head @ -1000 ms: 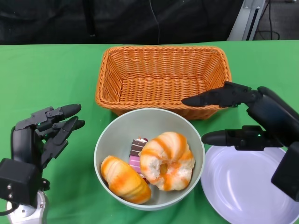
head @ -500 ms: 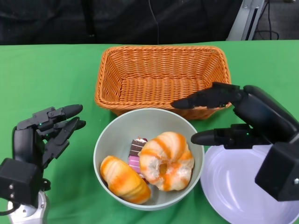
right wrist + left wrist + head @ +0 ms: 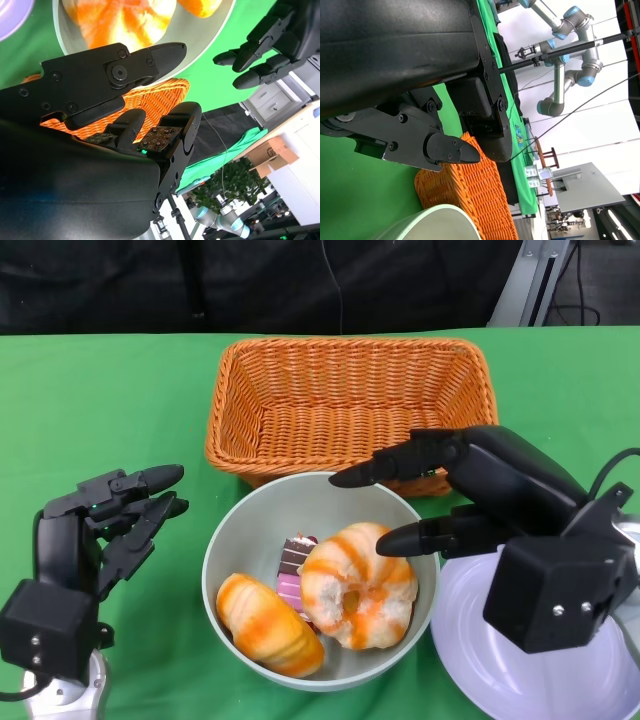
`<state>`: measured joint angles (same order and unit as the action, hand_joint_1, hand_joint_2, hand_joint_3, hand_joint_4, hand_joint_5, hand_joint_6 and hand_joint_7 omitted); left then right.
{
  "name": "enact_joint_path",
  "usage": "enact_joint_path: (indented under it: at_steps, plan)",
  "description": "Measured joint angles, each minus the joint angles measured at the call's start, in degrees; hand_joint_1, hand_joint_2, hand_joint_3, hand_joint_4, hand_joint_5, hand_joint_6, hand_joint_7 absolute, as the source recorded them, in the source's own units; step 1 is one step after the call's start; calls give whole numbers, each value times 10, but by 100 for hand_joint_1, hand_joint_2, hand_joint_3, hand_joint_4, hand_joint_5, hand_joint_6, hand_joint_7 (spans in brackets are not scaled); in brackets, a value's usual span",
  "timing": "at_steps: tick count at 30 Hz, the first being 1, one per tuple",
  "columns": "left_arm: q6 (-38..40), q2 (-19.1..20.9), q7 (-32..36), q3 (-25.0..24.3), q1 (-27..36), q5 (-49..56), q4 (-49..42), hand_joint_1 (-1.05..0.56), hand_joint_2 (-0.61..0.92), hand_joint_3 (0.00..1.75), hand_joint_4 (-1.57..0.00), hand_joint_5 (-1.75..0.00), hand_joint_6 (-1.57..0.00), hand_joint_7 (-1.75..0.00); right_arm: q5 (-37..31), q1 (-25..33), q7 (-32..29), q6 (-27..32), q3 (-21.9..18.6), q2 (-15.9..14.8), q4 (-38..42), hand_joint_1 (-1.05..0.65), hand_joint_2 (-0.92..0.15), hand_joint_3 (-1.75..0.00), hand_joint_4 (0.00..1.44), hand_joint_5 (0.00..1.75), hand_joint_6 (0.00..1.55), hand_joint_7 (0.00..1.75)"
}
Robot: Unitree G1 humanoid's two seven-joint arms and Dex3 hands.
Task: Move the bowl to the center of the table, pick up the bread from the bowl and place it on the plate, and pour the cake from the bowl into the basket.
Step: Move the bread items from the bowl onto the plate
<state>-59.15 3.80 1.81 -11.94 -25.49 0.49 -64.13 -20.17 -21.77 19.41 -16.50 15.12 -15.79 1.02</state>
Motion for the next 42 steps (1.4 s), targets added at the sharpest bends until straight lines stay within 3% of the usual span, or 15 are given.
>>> enact_joint_path:
  at_steps: [11, 20, 42]
  plan:
    - [0, -5, 11, 8, 0, 4, 3, -18, 92, 16, -99, -62, -120, -19, -44, -10, 0, 36, 22, -3, 5, -69, -92, -2, 72, 41, 73, 0]
    - [0, -9, 11, 10, 0, -1, 4, -18, 92, 18, -98, -64, -120, -19, -82, 4, 0, 65, 26, -7, -35, -70, -92, -2, 69, 37, 69, 0]
    - [0, -8, 28, 18, 0, 17, 0, -23, 92, 16, -96, -69, -120, -19, -101, 25, -16, 40, 46, -3, -70, -71, -91, 0, 70, 36, 67, 0]
